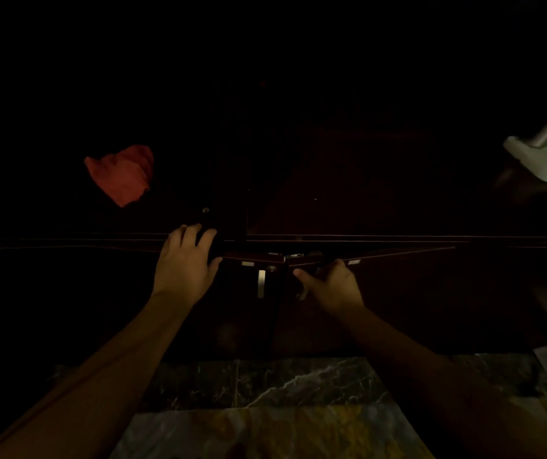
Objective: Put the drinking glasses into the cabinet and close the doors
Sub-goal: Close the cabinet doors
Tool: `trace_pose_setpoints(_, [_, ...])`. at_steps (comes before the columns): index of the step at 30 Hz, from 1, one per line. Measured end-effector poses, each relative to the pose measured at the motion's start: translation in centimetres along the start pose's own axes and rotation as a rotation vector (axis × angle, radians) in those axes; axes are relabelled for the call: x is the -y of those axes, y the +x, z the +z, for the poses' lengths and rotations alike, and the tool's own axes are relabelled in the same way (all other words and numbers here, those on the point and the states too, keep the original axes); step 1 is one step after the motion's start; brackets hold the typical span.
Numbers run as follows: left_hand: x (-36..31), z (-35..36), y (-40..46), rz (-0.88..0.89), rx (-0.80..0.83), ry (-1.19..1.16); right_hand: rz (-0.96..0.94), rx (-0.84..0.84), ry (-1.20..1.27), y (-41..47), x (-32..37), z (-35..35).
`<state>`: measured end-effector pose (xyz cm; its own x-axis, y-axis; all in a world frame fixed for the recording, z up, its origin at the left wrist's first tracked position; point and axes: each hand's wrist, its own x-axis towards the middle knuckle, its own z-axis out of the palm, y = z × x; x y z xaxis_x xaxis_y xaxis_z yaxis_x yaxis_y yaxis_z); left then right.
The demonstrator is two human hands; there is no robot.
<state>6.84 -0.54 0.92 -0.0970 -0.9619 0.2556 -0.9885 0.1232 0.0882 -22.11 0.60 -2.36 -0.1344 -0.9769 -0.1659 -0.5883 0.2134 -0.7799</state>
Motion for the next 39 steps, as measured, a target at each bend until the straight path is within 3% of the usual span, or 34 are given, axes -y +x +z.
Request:
trace_pose_setpoints(8, [-0.6, 0.7, 0.5, -0.039, -0.032, 0.070, 0.123, -0.130, -0.046, -0.8, 2.8, 3.1])
trace_pose_setpoints(11, [-1.0, 0.9, 0.5, -0.047, -0.048, 0.070, 0.180, -0.029, -0.292, -1.6, 4.0, 4.6])
trace_pose_setpoints(16, [-1.6, 1.3, -0.5, -0.008, -0.087, 0.031, -0.154, -0.088, -0.553, -4.5, 3.8, 5.8])
trace_pose_setpoints(19, [-2.4, 2.2, -1.8, 0.189, -0.097, 0.009, -0.389, -0.171, -0.699, -3.2, 1.9, 2.5])
trace_pose_setpoints(23, [-4.9, 3.4, -2.4, 0.373, -0.042, 0.024, -0.539, -0.162, -0.912, 0.3, 0.6, -1.4])
trace_pose_setpoints(33, [-9.4, 4.4, 0.7, 0.162, 0.059, 0.086, -0.584, -0.148, -0.951, 4.2, 0.8, -2.8])
trace_pose_setpoints(39, [-9.3, 4.2, 2.2, 0.159, 0.099, 0.138, -0.587, -0.152, -0.974, 4.8, 1.0, -2.7])
